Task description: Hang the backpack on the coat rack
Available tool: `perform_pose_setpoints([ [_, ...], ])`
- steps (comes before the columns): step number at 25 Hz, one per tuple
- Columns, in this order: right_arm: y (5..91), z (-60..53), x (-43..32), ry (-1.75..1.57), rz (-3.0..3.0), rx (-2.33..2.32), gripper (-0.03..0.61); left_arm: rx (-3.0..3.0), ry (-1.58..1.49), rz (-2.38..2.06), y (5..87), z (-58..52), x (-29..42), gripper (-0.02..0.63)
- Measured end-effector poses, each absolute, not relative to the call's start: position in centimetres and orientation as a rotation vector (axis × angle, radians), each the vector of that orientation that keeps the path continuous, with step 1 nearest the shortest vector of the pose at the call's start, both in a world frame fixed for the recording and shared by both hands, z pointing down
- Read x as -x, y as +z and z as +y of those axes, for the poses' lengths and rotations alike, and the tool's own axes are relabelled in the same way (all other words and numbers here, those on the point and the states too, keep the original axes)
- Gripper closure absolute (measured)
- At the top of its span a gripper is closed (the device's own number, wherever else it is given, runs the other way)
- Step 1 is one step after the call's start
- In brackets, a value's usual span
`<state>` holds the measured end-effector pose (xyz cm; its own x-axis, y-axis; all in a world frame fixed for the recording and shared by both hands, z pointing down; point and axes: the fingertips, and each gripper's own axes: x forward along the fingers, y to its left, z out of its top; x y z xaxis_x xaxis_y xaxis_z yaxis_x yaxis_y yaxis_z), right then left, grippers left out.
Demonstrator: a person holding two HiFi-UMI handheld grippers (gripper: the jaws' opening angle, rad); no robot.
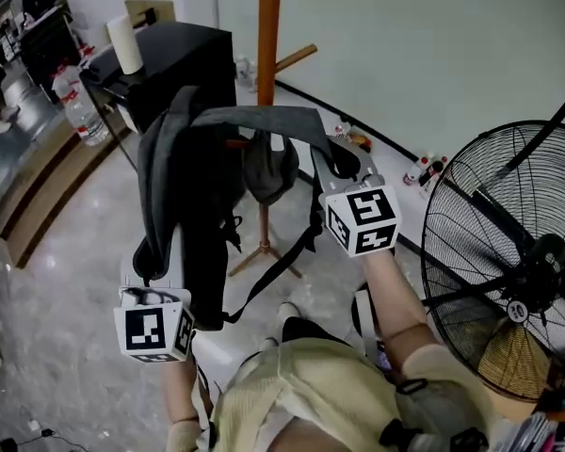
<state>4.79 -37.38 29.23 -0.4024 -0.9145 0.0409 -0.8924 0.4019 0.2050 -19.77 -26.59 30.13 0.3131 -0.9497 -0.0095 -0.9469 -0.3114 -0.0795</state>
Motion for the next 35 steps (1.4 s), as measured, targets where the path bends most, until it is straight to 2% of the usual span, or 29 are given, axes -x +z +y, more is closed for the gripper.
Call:
perform_pose_setpoints([
  [16, 33.9, -45.6, -4.5, -0.096, -2.538, -1.521, 0.541, 2.446, -0.150, 1.906, 33.1, -33.1, 19.1, 0.517],
  [35, 37.9, -46.3, -4.3, 0.039, -2.528, -1.510, 0.541, 2.477, -0.122, 1.916, 37.5, -35.2, 18.3, 0.517],
])
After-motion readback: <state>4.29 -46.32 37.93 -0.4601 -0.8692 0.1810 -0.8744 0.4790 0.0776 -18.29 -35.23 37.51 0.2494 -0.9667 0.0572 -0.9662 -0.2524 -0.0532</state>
